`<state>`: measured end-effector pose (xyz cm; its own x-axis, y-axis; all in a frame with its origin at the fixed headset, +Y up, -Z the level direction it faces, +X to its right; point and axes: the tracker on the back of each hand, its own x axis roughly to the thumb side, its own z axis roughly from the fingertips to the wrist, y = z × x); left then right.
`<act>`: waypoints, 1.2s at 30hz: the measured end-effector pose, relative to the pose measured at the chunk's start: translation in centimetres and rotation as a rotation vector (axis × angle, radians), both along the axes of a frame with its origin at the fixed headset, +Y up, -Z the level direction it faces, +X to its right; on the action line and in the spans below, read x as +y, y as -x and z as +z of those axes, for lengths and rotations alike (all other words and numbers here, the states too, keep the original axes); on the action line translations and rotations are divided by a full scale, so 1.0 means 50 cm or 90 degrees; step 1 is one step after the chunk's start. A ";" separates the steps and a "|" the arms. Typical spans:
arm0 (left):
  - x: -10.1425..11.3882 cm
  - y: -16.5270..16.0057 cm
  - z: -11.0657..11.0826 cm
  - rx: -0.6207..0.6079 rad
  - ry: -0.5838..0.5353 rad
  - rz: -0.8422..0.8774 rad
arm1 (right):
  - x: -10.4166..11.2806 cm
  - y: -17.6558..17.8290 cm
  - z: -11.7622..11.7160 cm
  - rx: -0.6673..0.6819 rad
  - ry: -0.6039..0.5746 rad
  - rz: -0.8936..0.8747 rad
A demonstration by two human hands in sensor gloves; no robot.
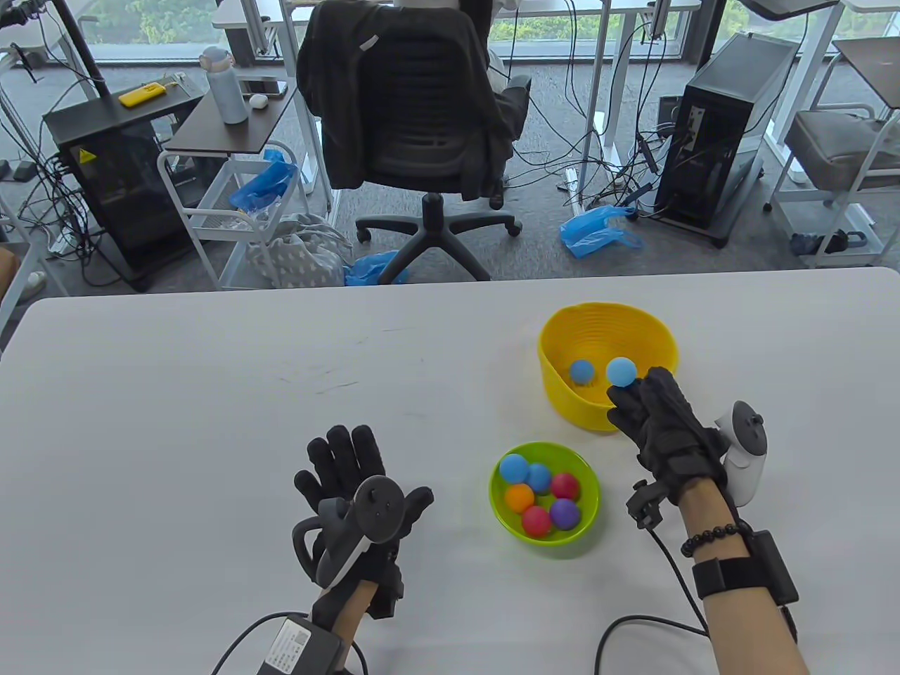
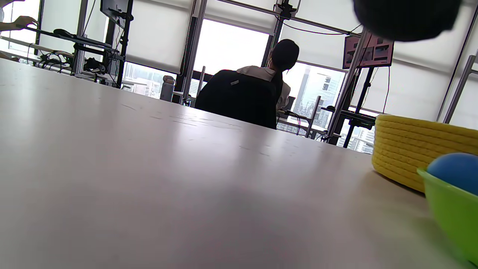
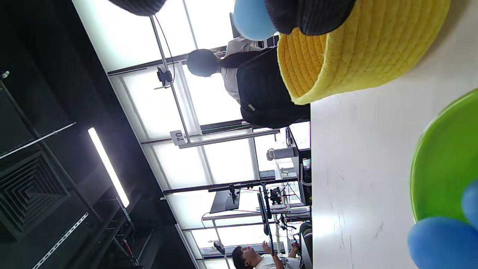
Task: Toss ping pong balls into fabric basket
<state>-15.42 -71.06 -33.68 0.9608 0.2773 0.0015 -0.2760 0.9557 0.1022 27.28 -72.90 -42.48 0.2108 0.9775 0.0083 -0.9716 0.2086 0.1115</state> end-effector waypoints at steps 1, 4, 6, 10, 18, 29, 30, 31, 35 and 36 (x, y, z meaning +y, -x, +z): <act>0.000 0.000 0.000 0.000 0.000 0.001 | 0.000 -0.002 0.001 -0.006 -0.001 -0.001; 0.000 0.001 0.000 0.001 0.000 0.007 | 0.001 -0.007 0.005 -0.015 -0.008 -0.012; -0.001 0.002 0.000 0.000 0.001 0.015 | 0.005 -0.011 0.010 -0.025 -0.019 -0.012; -0.001 0.002 -0.001 -0.001 0.002 0.024 | 0.023 -0.011 0.025 -0.057 -0.052 0.032; -0.001 0.001 -0.001 -0.011 0.001 0.029 | 0.097 0.019 0.089 -0.183 -0.203 0.280; -0.002 -0.005 -0.003 -0.026 0.006 0.042 | 0.178 0.183 0.114 -0.084 -0.301 0.690; -0.001 -0.005 -0.003 -0.027 0.005 0.042 | 0.179 0.198 0.112 -0.072 -0.302 0.714; 0.000 -0.005 -0.002 -0.028 0.004 0.044 | 0.179 0.221 0.107 -0.054 -0.299 0.753; 0.003 -0.003 0.000 -0.028 -0.001 0.049 | 0.158 0.298 0.086 0.019 -0.273 0.878; 0.003 -0.002 0.000 -0.028 -0.001 0.050 | 0.147 0.317 0.079 0.039 -0.262 0.915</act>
<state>-15.31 -70.89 -33.69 0.9350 0.3520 0.0436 -0.3545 0.9307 0.0900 11.42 -65.52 -38.54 -0.8930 0.2769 0.3549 -0.3069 -0.9513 -0.0300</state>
